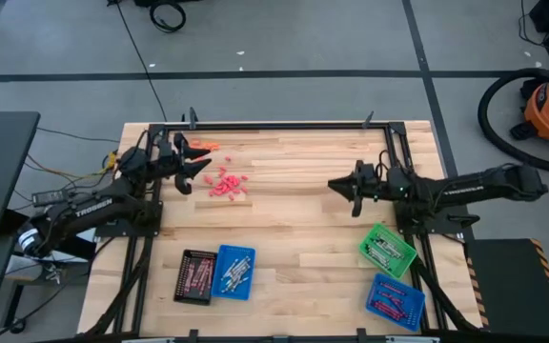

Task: Sort crayons
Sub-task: Return to Home Position

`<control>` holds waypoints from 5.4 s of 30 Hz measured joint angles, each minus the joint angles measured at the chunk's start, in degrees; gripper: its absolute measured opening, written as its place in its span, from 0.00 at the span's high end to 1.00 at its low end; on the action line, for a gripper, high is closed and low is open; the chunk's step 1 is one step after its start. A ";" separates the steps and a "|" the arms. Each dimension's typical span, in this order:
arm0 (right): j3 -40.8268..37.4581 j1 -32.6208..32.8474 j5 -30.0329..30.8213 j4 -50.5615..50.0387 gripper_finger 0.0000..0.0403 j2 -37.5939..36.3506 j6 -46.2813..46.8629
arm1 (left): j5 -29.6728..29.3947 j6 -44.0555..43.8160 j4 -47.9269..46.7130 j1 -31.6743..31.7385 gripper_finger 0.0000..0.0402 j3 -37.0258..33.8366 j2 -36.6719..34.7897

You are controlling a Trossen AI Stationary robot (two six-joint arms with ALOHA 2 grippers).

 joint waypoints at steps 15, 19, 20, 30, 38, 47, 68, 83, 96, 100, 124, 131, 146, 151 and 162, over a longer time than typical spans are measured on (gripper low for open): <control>0.00 -15.86 -1.80 2.96 0.86 -15.34 -11.50 | -3.73 -5.58 -3.04 6.02 0.71 -6.71 -11.22; -0.01 -18.66 -4.89 -1.25 0.86 -20.85 -1.54 | -5.63 -11.17 -10.93 6.90 0.71 -6.89 -13.59; 0.00 -19.43 -5.05 -1.86 0.86 -22.20 0.99 | -6.76 -12.49 -12.25 7.00 0.71 -6.89 -14.00; -7.56 -22.66 -3.09 -7.40 0.89 -37.30 16.26 | -13.63 -20.29 -19.05 7.05 0.71 -6.89 -15.04; -7.64 -22.96 -1.53 -14.78 0.96 -43.53 15.55 | -17.44 -24.45 -20.54 6.81 0.71 -6.91 -16.49; -7.65 -22.79 0.95 -19.01 0.97 -42.86 15.75 | -18.88 -25.05 -29.41 4.90 0.71 -6.94 -16.77; -7.65 -22.85 0.82 -24.79 0.96 -42.73 -7.45 | -21.52 -5.65 -36.75 4.90 0.71 -6.96 -16.76; -7.65 -22.85 0.80 -24.82 0.96 -42.73 -7.42 | -21.48 -5.83 -36.75 4.90 0.71 -6.98 -16.76; -7.65 -22.85 0.80 -24.82 0.96 -42.73 -7.45 | -21.48 -5.82 -36.74 4.90 0.71 -6.98 -16.76; -7.65 -22.85 0.78 -24.82 0.96 -42.73 -7.47 | -21.48 -5.80 -36.73 4.90 0.71 -6.98 -16.78; -7.65 -22.85 0.78 -24.82 0.96 -42.73 -7.42 | -21.47 -5.76 -36.74 4.90 0.71 -7.00 -16.76; -7.65 -22.87 0.78 -24.82 0.96 -42.73 -7.42 | -21.46 -5.76 -36.73 4.90 0.71 -7.00 -16.77; -7.65 -22.87 -2.20 -24.83 0.96 -42.73 -7.49 | -21.46 -5.77 -36.74 4.90 0.71 -7.00 -16.76; -7.65 -24.16 -33.34 -24.51 0.96 -43.56 -11.41 | -21.46 -5.76 -36.73 4.90 0.71 -7.00 -16.78; -7.65 -24.63 -88.18 -24.38 0.96 -43.25 -2.61 | -21.46 -5.76 -36.73 4.89 0.71 -7.00 -16.78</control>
